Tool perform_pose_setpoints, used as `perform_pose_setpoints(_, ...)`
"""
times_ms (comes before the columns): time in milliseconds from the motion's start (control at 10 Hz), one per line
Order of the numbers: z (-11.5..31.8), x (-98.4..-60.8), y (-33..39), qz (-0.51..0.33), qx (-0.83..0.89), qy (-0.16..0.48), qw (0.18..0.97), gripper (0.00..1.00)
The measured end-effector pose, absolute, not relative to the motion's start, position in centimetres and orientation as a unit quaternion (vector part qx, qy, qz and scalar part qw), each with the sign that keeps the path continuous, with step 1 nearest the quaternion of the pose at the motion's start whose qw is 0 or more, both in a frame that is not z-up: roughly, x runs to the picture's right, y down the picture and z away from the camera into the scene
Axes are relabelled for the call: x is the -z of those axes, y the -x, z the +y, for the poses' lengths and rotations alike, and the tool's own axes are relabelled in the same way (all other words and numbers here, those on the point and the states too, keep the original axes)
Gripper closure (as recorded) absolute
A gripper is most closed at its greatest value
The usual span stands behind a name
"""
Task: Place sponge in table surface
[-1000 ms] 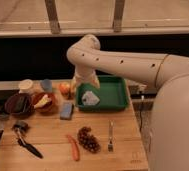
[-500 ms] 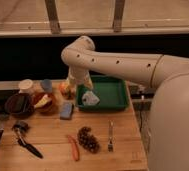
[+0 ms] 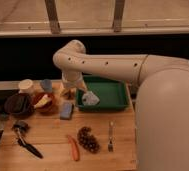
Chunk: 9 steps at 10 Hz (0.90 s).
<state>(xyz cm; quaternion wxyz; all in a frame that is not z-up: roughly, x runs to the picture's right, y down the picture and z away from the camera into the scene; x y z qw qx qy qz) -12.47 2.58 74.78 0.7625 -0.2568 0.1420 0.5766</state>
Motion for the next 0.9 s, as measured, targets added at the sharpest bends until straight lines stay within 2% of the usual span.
perform_pose_setpoints(200,4.5,-76.2,16.4,0.143,-0.544,0.285,0.776,0.26)
perform_pose_setpoints(900,9.5,-79.6,20.4,0.174,-0.480,0.336,0.791,0.26)
